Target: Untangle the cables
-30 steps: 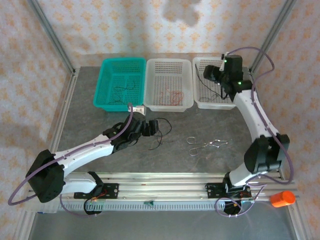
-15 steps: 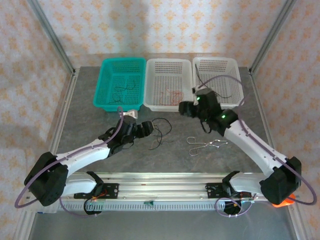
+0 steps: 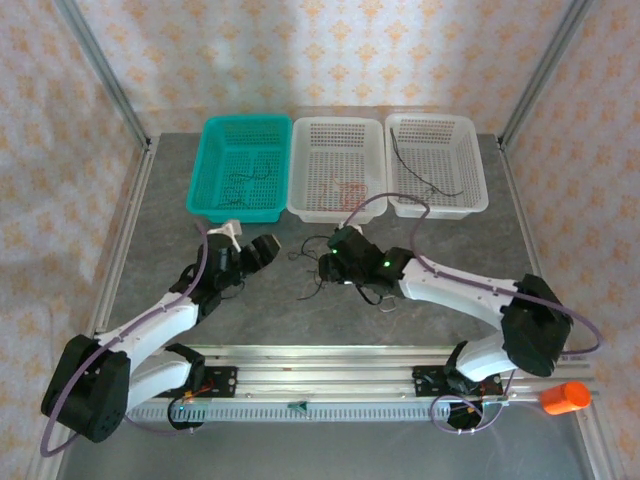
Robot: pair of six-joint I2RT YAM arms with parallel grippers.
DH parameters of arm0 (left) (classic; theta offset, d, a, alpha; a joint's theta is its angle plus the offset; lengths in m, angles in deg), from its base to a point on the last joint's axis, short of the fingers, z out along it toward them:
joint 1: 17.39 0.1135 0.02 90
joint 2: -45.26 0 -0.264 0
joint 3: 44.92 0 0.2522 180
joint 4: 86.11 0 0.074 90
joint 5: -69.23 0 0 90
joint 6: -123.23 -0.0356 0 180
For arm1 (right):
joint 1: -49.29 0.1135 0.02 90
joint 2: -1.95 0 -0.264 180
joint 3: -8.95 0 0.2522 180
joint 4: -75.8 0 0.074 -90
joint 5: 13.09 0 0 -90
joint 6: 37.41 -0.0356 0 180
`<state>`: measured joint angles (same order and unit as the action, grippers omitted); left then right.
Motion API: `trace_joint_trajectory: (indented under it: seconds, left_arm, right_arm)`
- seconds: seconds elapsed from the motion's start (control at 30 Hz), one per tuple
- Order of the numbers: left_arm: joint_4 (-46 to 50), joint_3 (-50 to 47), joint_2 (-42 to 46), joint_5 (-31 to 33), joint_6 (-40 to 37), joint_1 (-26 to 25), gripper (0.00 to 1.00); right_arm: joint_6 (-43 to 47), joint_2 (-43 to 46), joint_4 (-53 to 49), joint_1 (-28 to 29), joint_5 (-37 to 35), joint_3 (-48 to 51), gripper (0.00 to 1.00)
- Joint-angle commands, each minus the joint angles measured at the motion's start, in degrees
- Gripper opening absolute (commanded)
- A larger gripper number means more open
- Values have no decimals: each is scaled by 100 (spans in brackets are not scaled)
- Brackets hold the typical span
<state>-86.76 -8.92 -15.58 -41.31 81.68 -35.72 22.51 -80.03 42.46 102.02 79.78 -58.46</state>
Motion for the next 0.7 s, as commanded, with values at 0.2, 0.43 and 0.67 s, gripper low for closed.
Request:
trace_joint_trajectory:
  seconds: [0.2, 0.43, 0.67]
  left_arm:
    - [-114, 15, 178, -329, -36, 194, 79]
    - [-27, 8, 276, -361, -63, 236, 79]
    - [-81, 47, 448, -539, 112, 601, 79]
  right_arm:
    - [-84, -800, 221, 369, -593, 9, 49]
    - [2753, -522, 206, -45, -255, 83, 52]
    - [4833, -574, -271, -329, 182, 173, 65]
